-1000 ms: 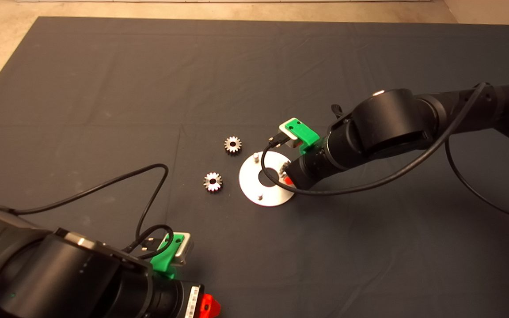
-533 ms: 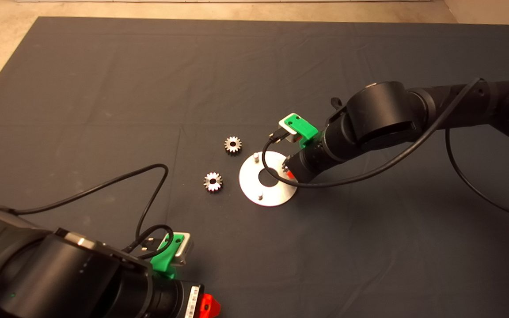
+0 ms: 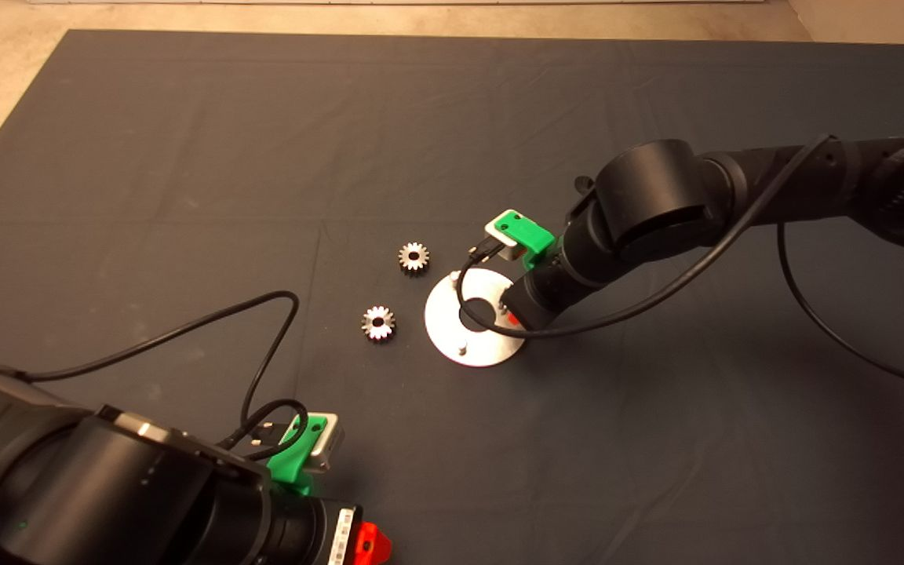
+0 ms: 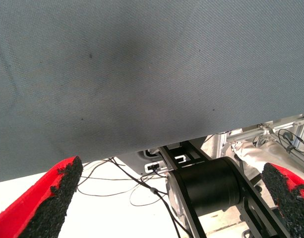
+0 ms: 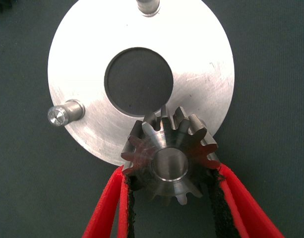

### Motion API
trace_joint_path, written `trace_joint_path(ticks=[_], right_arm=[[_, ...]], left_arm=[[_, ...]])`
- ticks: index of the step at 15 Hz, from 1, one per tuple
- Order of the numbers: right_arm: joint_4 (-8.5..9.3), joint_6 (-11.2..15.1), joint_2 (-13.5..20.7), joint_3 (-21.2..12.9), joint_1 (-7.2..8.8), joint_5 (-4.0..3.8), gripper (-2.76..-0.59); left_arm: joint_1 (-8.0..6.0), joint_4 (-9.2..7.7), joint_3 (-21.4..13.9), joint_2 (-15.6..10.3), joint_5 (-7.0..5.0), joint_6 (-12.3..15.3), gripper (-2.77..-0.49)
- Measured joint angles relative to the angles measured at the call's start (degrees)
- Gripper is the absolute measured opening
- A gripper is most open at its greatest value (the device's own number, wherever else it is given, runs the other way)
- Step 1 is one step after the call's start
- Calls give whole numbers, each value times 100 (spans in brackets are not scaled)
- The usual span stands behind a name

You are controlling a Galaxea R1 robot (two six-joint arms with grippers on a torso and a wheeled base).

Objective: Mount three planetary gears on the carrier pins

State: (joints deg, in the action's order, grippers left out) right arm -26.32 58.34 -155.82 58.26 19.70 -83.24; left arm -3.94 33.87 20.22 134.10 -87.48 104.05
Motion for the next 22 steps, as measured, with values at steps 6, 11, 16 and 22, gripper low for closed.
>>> trace_joint_path(ticks=[6, 11, 16, 22], right_arm=[[46, -154, -57, 124, 0, -229, -254], [48, -179, -55, 188, -2, -384, -255], [50, -197, -52, 199, -2, -389, -255], [52, -304, -41, 314, -22, -389, -255]], left_arm=[[0, 0, 0, -2, 2, 0, -64], [0, 0, 0, -2, 2, 0, -64], [0, 0, 0, -2, 2, 0, -64], [0, 0, 0, 0, 2, 0, -64]])
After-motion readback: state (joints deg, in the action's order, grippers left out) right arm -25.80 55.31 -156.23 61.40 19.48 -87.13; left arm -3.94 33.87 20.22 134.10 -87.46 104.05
